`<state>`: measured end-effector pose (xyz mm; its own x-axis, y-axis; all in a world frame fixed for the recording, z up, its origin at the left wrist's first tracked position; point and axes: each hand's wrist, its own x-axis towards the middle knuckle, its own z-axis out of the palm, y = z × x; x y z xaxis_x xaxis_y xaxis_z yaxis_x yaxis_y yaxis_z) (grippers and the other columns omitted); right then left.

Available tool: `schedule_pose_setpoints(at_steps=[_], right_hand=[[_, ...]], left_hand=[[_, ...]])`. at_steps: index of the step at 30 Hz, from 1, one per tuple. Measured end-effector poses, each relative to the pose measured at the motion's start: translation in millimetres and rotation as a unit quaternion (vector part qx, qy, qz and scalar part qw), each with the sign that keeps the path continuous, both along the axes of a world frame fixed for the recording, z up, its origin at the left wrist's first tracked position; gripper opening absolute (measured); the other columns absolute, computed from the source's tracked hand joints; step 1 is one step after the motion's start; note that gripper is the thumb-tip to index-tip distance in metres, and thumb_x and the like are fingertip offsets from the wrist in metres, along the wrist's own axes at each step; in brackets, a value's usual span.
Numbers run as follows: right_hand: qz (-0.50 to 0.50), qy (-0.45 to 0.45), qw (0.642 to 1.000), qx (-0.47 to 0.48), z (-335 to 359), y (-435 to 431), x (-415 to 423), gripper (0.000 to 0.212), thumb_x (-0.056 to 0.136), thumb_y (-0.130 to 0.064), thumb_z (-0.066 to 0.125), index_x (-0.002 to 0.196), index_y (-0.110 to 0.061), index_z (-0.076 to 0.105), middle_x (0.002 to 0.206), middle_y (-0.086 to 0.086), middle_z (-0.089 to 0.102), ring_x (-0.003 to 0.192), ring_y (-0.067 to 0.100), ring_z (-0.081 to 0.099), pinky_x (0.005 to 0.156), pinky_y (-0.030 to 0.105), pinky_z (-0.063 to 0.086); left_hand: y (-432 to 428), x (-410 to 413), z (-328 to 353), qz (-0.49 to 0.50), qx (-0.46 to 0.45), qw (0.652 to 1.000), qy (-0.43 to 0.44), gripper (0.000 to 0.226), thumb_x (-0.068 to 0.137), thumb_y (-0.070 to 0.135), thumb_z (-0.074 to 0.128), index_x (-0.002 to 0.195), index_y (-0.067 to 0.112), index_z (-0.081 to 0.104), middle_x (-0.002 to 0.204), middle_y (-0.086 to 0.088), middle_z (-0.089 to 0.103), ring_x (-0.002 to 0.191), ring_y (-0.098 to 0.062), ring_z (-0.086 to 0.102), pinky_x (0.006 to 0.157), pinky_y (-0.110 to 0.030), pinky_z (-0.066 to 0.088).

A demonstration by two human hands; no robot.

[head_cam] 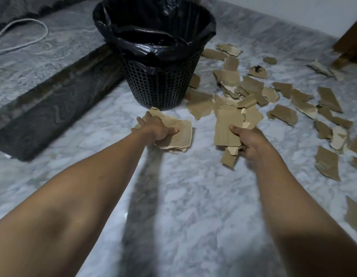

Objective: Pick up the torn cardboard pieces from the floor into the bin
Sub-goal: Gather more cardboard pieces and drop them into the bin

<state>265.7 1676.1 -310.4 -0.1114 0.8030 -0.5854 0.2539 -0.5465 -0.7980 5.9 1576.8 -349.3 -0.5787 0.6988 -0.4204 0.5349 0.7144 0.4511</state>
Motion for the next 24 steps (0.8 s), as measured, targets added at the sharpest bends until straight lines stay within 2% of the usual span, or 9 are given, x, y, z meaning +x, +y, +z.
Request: schedule_pose_setpoints(at_steps=[2,4,7,12,14,18,20,22,24], right_hand=[[0.025,-0.089,0.994,0.05,-1.1,22.9,10.0,0.035,0.089,-0.023,0.073,0.117,-0.006,0.061,0.101,0.01,0.069,0.071,0.023,0.063,0.051,0.031,0.051],[0.079,-0.2,0.973,0.087,-7.6,47.2,19.7,0.052,0.087,-0.031,0.074,0.125,0.0,0.056,0.113,0.01,0.061,0.085,0.029,0.06,0.052,0.03,0.043],[0.152,-0.329,0.928,0.089,-24.3,71.9,32.5,0.087,0.076,-0.054,0.077,0.138,0.0,0.048,0.141,0.012,0.048,0.117,0.037,0.055,0.082,0.042,0.054],[0.231,-0.429,0.867,0.101,-44.8,88.2,36.3,0.1,0.072,-0.073,0.067,0.14,-0.003,0.046,0.142,0.021,0.046,0.128,0.039,0.047,0.106,0.049,0.042],[0.24,-0.431,0.863,0.108,-40.2,86.5,33.9,0.094,0.072,-0.07,0.069,0.135,-0.003,0.051,0.136,0.02,0.053,0.123,0.039,0.051,0.101,0.048,0.046],[0.209,-0.346,0.912,0.077,-35.5,68.0,31.8,0.066,0.077,-0.046,0.08,0.12,0.0,0.058,0.116,0.016,0.063,0.092,0.032,0.059,0.056,0.032,0.046],[0.215,-0.31,0.923,0.073,-34.6,51.9,26.3,0.055,0.079,-0.037,0.081,0.116,-0.004,0.059,0.106,0.013,0.063,0.089,0.029,0.058,0.059,0.031,0.044],[0.226,-0.306,0.921,0.085,-32.4,34.4,18.6,0.05,0.078,-0.036,0.082,0.111,-0.008,0.056,0.097,0.009,0.061,0.09,0.029,0.058,0.069,0.032,0.045],[0.23,-0.3,0.921,0.088,-33.1,17.7,12.3,0.06,0.077,-0.036,0.082,0.122,-0.007,0.054,0.108,0.01,0.063,0.103,0.031,0.06,0.077,0.033,0.048]], left_hand=[[9.4,5.7,-6.0,-0.046,-0.086,0.994,0.045,0.129,0.049,0.09,0.06,0.148,0.012,0.033,0.158,-0.011,0.015,0.144,-0.039,0.013,0.115,-0.057,0.019],[17.7,8.1,-7.3,-0.076,-0.133,0.985,0.082,0.128,0.048,0.091,0.06,0.145,0.011,0.037,0.155,-0.015,0.021,0.139,-0.038,0.021,0.112,-0.051,0.026],[29.5,14.8,-2.6,-0.08,-0.11,0.986,0.1,0.124,0.043,0.084,0.073,0.14,0.011,0.044,0.149,-0.017,0.032,0.134,-0.036,0.031,0.105,-0.045,0.033],[27.5,22.8,3.3,-0.011,-0.109,0.99,0.087,0.159,0.032,0.074,0.085,0.154,0.019,-0.002,0.16,-0.023,-0.002,0.146,-0.046,0.002,0.116,-0.061,0.015],[27.1,20.2,9.3,-0.008,-0.13,0.987,0.095,0.151,0.026,0.076,0.085,0.148,0.021,0.014,0.153,-0.022,0.021,0.141,-0.044,0.019,0.11,-0.057,0.023],[25.0,18.6,17.5,-0.023,-0.151,0.98,0.128,0.153,0.02,0.076,0.084,0.143,0.016,0.017,0.127,-0.012,0.051,0.123,-0.036,0.046,0.101,-0.049,0.031],[16.4,15.0,15.9,-0.022,-0.146,0.987,0.071,0.154,0.01,0.074,0.086,0.139,0.009,0.029,0.113,-0.004,0.063,0.109,-0.031,0.059,0.1,-0.047,0.038],[5.2,13.7,18.1,-0.032,-0.139,0.99,0.022,0.134,0.003,0.066,0.089,0.117,0.007,0.051,0.105,-0.004,0.068,0.095,-0.028,0.064,0.089,-0.045,0.052],[-6.0,20.0,26.6,-0.037,-0.116,0.993,-0.002,0.105,0.022,0.053,0.097,0.107,0.005,0.058,0.102,-0.008,0.068,0.091,-0.028,0.065,0.08,-0.042,0.059]])
